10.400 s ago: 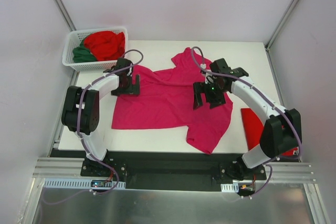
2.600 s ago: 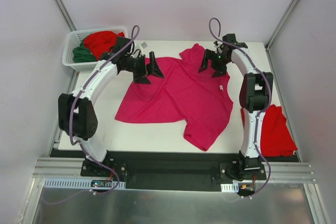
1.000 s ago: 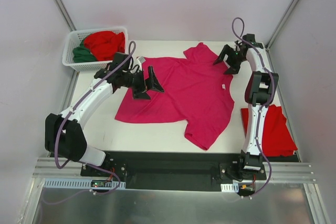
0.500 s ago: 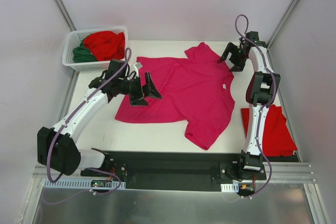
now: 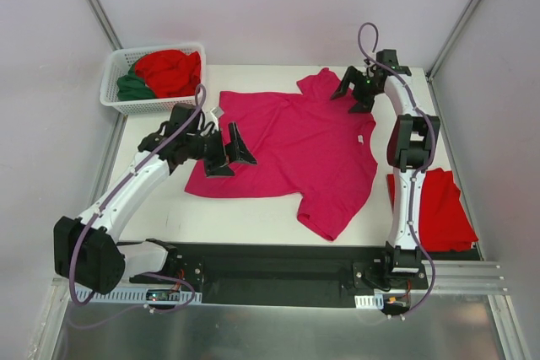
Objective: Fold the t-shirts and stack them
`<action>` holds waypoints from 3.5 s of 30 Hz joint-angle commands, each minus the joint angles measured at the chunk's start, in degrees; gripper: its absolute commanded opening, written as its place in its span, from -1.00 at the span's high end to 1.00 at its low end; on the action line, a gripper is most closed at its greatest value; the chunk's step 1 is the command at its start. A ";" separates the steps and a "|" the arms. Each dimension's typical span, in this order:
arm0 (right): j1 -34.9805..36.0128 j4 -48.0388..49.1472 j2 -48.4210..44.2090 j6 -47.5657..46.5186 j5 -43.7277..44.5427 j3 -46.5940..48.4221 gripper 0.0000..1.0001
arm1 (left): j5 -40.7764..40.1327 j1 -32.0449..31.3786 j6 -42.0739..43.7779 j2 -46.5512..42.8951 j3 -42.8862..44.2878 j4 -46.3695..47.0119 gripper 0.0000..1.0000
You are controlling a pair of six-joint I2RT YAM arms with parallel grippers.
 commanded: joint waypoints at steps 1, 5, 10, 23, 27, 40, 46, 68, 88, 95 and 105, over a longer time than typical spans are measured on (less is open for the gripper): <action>0.29 0.62 -0.51 0.90 -1.93 1.03 -0.93 | -1.43 -0.40 -1.36 -2.38 -0.32 0.34 -0.98; 0.29 -1.48 1.16 -0.24 0.70 3.05 -0.92 | -2.04 -0.40 -2.06 -2.74 -0.67 0.34 -0.99; -0.41 -2.63 2.48 -0.51 3.25 4.81 -0.93 | -3.88 -0.31 -2.85 -4.40 -0.67 0.43 -0.99; -4.63 -2.02 5.21 1.51 3.87 8.15 -0.93 | -11.27 -0.05 -5.40 -13.98 -1.37 1.31 -0.99; -5.85 -1.84 5.65 1.60 4.31 8.59 -0.93 | -11.89 -0.05 -6.37 -16.44 -2.60 1.49 -0.99; -1.82 1.43 -15.26 1.26 -9.40 -5.28 -0.93 | -9.61 -0.05 -6.55 -15.92 -6.04 4.82 -0.99; 3.89 -0.52 -28.77 -5.43 -3.61 -29.87 -0.93 | -6.62 -0.14 -4.61 -13.99 -5.33 6.06 -0.99; 10.92 2.74 -32.41 -13.95 11.43 -46.96 -0.93 | -2.13 1.09 -2.24 -14.34 -6.21 6.41 -0.99; 13.74 -4.91 -33.20 -13.08 16.08 -55.04 -0.93 | 0.86 8.82 14.01 19.19 19.26 -1.05 -0.99; 13.74 -7.55 -33.81 -13.16 20.04 -56.01 -0.93 | -6.61 8.91 20.44 37.50 35.33 -8.09 -0.98; 13.83 -10.98 -34.34 -13.60 22.59 -56.71 -0.93 | -9.16 8.91 24.22 53.49 50.90 -10.20 -0.99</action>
